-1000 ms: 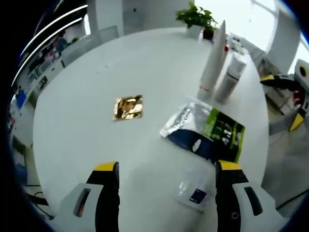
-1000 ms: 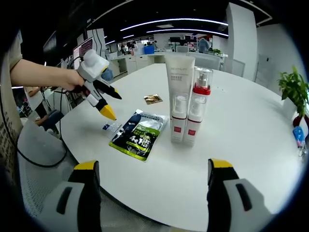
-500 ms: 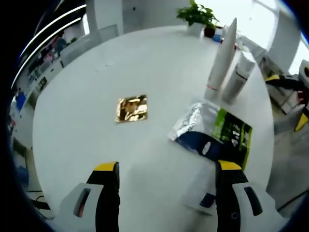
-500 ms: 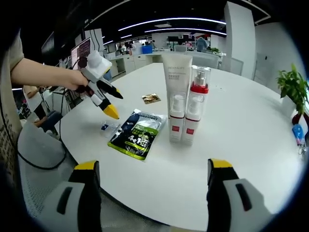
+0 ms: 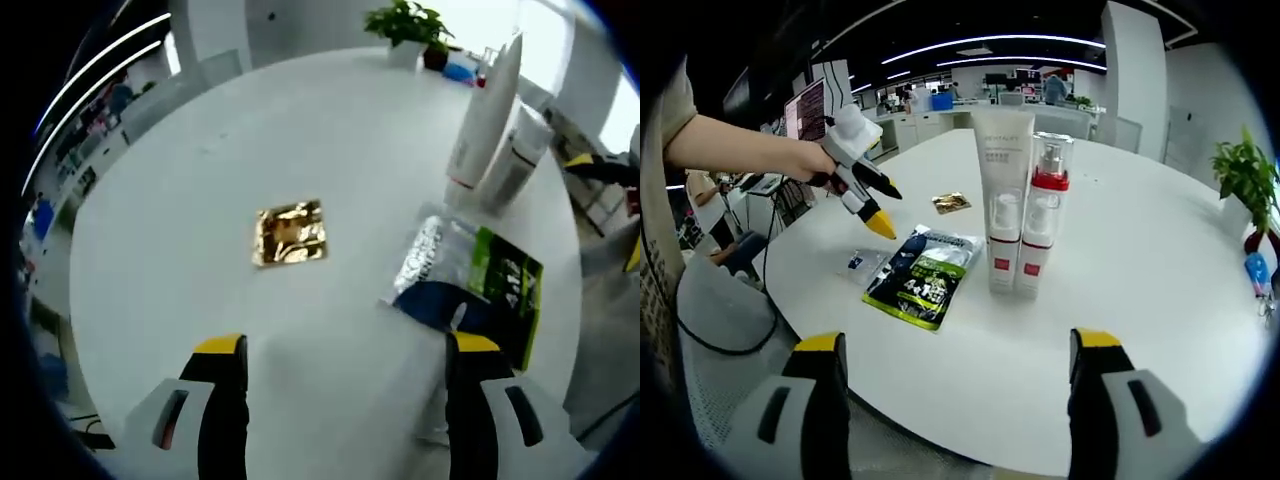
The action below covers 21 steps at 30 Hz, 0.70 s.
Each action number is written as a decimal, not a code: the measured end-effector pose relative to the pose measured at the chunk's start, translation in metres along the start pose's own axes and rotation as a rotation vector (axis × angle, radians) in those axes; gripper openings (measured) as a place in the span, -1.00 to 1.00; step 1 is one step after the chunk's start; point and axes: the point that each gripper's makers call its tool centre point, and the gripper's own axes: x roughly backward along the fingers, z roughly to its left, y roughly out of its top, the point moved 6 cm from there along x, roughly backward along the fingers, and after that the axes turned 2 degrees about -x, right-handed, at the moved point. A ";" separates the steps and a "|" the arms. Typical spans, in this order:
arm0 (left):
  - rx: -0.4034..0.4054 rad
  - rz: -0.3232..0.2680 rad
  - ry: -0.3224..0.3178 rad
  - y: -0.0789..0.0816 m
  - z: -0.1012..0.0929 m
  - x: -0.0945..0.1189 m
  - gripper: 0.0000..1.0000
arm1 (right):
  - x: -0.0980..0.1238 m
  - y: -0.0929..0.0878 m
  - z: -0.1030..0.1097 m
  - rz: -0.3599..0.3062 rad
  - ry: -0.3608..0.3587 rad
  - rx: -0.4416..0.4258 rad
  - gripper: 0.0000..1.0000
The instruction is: Arrange the skincare products in the storage area until every visible bottle or jar stands upright without overlapping.
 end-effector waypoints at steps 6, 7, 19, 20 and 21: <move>0.024 -0.006 -0.013 0.005 0.007 -0.008 0.56 | 0.000 -0.001 -0.001 0.004 -0.002 -0.006 0.83; 0.026 -0.007 -0.014 0.006 0.008 -0.010 0.56 | 0.000 -0.001 -0.001 0.004 -0.002 -0.007 0.83; 0.026 -0.012 -0.013 0.021 0.019 -0.023 0.55 | -0.001 -0.001 -0.003 0.009 -0.007 -0.025 0.84; 0.024 -0.012 -0.011 0.022 0.020 -0.024 0.55 | -0.001 -0.001 -0.003 0.009 -0.008 -0.026 0.84; 0.022 -0.012 -0.009 0.024 0.021 -0.026 0.55 | -0.001 -0.001 -0.003 0.009 -0.008 -0.028 0.84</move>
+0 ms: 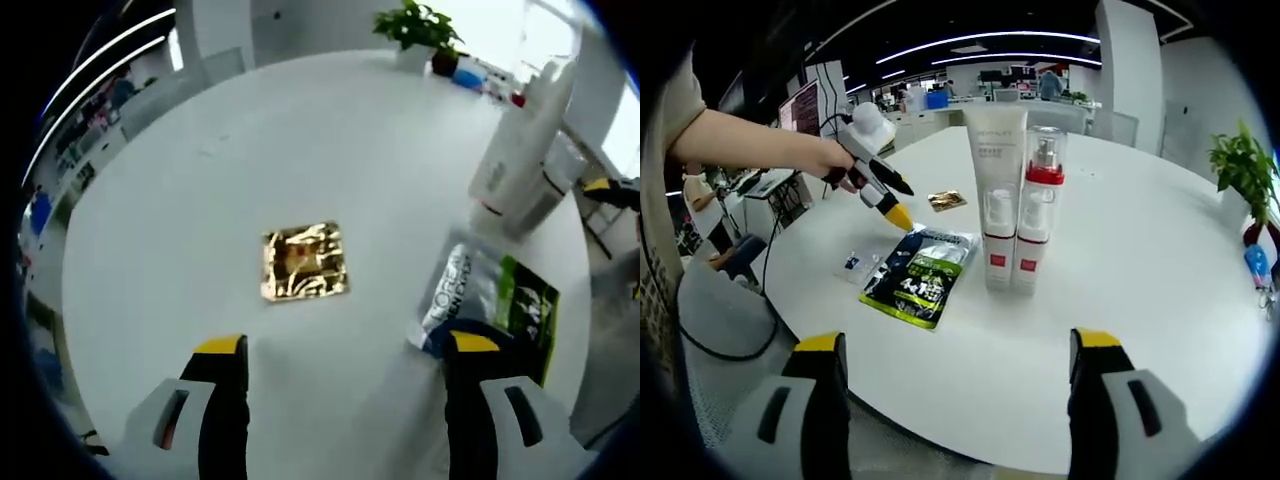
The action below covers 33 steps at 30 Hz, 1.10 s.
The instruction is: Arrange the skincare products in the storage area until every visible bottle or jar stands upright without overlapping.
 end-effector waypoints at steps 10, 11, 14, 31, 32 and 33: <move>-0.009 0.002 0.017 0.014 0.007 -0.011 0.50 | 0.000 -0.001 -0.002 0.001 -0.004 -0.012 0.83; -0.009 0.004 0.019 0.015 0.008 -0.013 0.49 | 0.000 -0.001 -0.002 0.001 -0.004 -0.015 0.82; -0.002 0.003 0.022 0.019 0.009 -0.015 0.47 | 0.000 -0.002 -0.003 0.001 -0.003 -0.019 0.81; -0.013 0.005 0.015 0.040 0.015 -0.032 0.26 | 0.000 -0.003 -0.005 0.005 -0.012 -0.031 0.78; -0.015 0.006 0.015 0.042 0.015 -0.033 0.24 | 0.000 -0.003 -0.005 0.005 -0.012 -0.031 0.77; -0.016 0.007 0.015 0.043 0.015 -0.034 0.23 | 0.000 -0.003 -0.005 0.005 -0.012 -0.031 0.77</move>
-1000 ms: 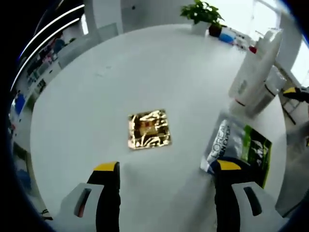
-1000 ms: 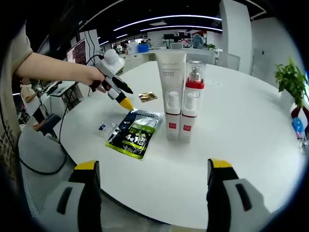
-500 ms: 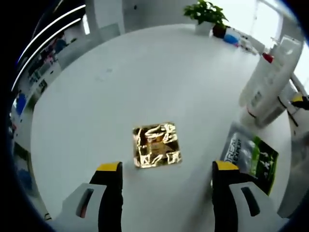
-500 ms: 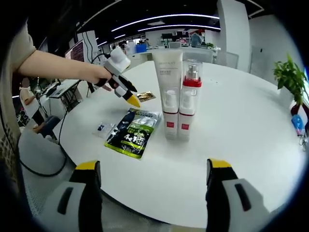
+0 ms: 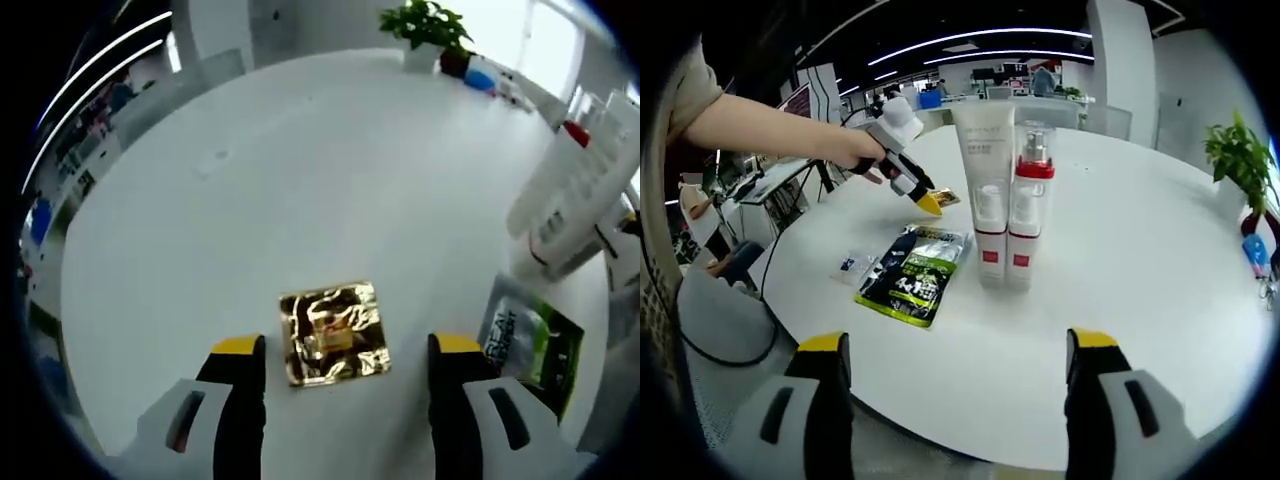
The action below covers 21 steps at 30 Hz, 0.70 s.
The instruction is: Arrange the skincare products in the storage area until every visible bottle or jar stands upright without overlapping.
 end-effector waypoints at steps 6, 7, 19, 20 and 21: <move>0.010 0.004 0.005 0.004 0.002 -0.005 0.16 | 0.000 0.000 -0.001 -0.001 -0.004 -0.003 0.77; 0.011 0.005 0.005 0.004 0.002 -0.005 0.16 | 0.000 0.000 -0.001 -0.002 -0.004 -0.003 0.77; 0.011 -0.003 0.003 0.005 0.001 -0.003 -0.25 | 0.001 0.000 -0.001 -0.001 -0.005 -0.004 0.77; 0.009 -0.002 0.002 0.005 0.001 -0.003 -0.26 | 0.001 0.000 -0.001 -0.001 -0.006 -0.003 0.77; 0.009 -0.002 0.002 0.005 0.000 -0.003 -0.26 | 0.001 0.000 -0.001 -0.001 -0.006 -0.003 0.77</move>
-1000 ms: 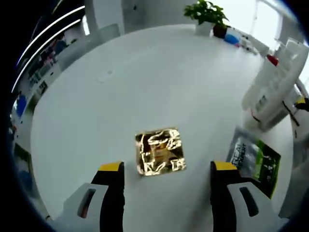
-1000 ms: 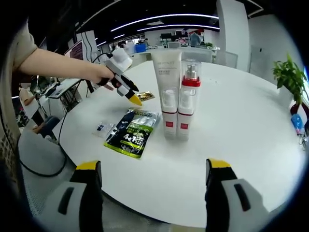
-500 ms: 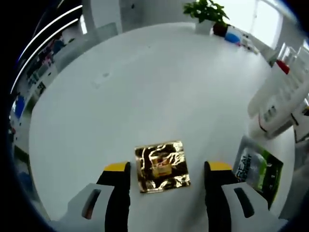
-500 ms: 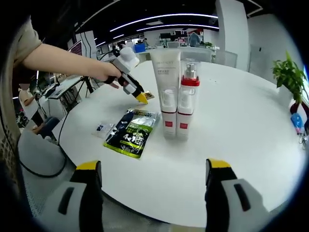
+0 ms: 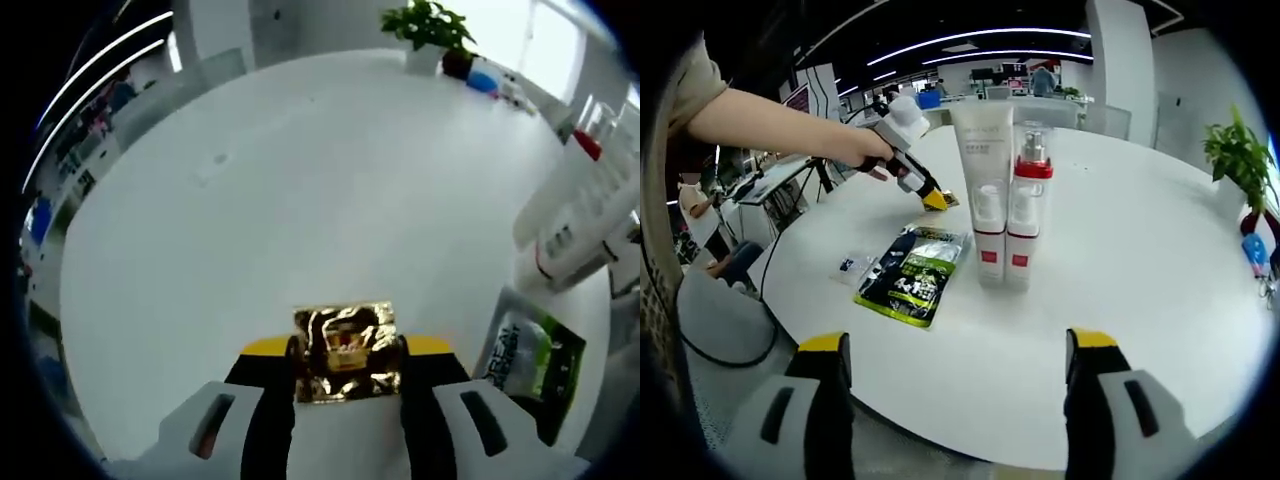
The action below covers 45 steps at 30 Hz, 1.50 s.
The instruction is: Arrange the skincare products in the storage area until every visible bottle or jar stands upright without overlapping.
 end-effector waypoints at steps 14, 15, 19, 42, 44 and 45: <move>0.019 -0.015 0.008 -0.003 -0.002 0.008 -0.27 | 0.000 0.000 0.000 -0.003 0.001 -0.005 0.76; 0.020 -0.016 0.011 -0.004 -0.002 0.010 -0.27 | 0.000 0.000 0.000 -0.003 0.002 -0.004 0.76; 0.038 -0.030 0.016 -0.006 -0.001 0.015 -0.27 | 0.000 0.000 0.001 -0.002 0.003 -0.002 0.76; 0.073 -0.083 0.032 -0.015 -0.011 0.046 -0.29 | 0.000 0.001 0.003 -0.004 0.012 0.011 0.75; 0.079 -0.090 0.032 -0.017 -0.012 0.048 -0.29 | -0.001 0.001 0.003 -0.003 0.015 0.016 0.75; 0.082 -0.092 0.033 -0.018 -0.013 0.049 -0.29 | -0.001 0.001 0.004 -0.003 0.017 0.018 0.75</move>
